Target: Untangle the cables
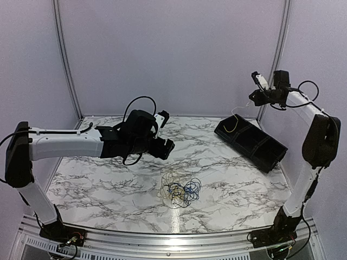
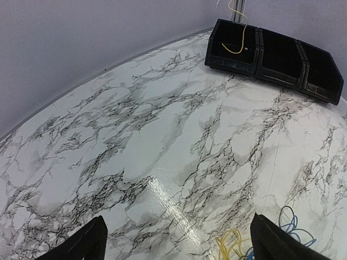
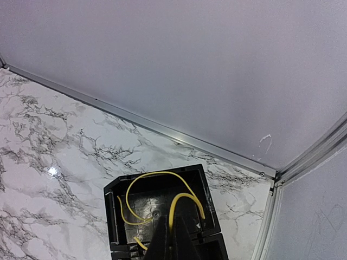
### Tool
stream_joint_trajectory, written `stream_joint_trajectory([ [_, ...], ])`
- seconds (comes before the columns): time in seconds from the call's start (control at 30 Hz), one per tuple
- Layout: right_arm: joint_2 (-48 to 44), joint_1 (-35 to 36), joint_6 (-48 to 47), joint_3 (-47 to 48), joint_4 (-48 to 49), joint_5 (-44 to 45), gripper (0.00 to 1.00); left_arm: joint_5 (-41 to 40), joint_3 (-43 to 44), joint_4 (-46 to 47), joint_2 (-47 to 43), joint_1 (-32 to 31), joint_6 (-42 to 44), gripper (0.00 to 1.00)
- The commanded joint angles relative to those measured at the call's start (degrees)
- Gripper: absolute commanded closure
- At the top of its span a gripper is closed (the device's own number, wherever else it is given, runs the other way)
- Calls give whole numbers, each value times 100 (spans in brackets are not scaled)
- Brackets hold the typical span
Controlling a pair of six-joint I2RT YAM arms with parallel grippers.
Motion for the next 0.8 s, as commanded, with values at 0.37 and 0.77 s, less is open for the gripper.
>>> stream_joint_trajectory([
  [0.37, 1289, -23, 96, 510, -130, -110, 100, -157, -51, -87, -241, -12, -195, 5],
  [0.77, 2126, 73, 226, 979, -315, -469, 100, -542, -36, -152, -104, -8, -56, 5],
])
